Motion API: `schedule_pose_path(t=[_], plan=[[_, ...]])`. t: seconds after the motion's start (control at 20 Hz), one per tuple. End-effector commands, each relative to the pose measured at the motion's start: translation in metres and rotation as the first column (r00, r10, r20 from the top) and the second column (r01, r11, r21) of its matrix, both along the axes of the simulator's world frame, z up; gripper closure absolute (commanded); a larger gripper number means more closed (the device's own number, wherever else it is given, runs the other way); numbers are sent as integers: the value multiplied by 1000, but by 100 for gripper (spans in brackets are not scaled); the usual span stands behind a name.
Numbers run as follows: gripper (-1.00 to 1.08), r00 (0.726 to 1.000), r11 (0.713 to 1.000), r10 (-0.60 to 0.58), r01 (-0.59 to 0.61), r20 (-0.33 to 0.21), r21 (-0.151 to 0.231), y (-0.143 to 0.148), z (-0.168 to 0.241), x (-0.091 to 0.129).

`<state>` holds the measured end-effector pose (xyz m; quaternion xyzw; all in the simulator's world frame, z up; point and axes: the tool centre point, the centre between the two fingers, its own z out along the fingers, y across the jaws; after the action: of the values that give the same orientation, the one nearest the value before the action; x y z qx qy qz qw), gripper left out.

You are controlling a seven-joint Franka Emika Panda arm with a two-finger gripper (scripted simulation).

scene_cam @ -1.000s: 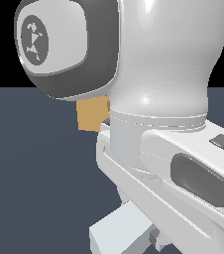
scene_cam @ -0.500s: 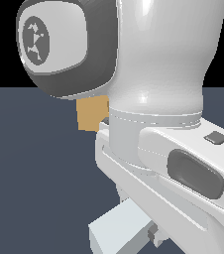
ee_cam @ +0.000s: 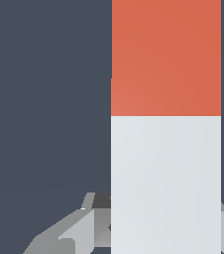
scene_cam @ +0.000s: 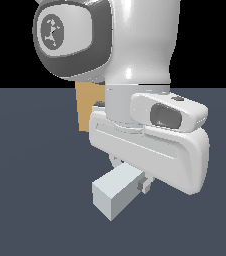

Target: Insert the peg into the horizontal hole in a box.

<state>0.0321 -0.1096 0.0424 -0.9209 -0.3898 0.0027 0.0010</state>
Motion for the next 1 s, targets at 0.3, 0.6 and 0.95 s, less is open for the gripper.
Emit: schedule_pose_path(t=[0.3, 0.6, 0.95], plan=[[108, 966, 966, 259, -259, 6, -1, 83, 37, -29], [108, 920, 920, 392, -392, 6, -1, 124, 56, -55], [108, 884, 884, 468, -468, 5, -1, 146, 68, -73]])
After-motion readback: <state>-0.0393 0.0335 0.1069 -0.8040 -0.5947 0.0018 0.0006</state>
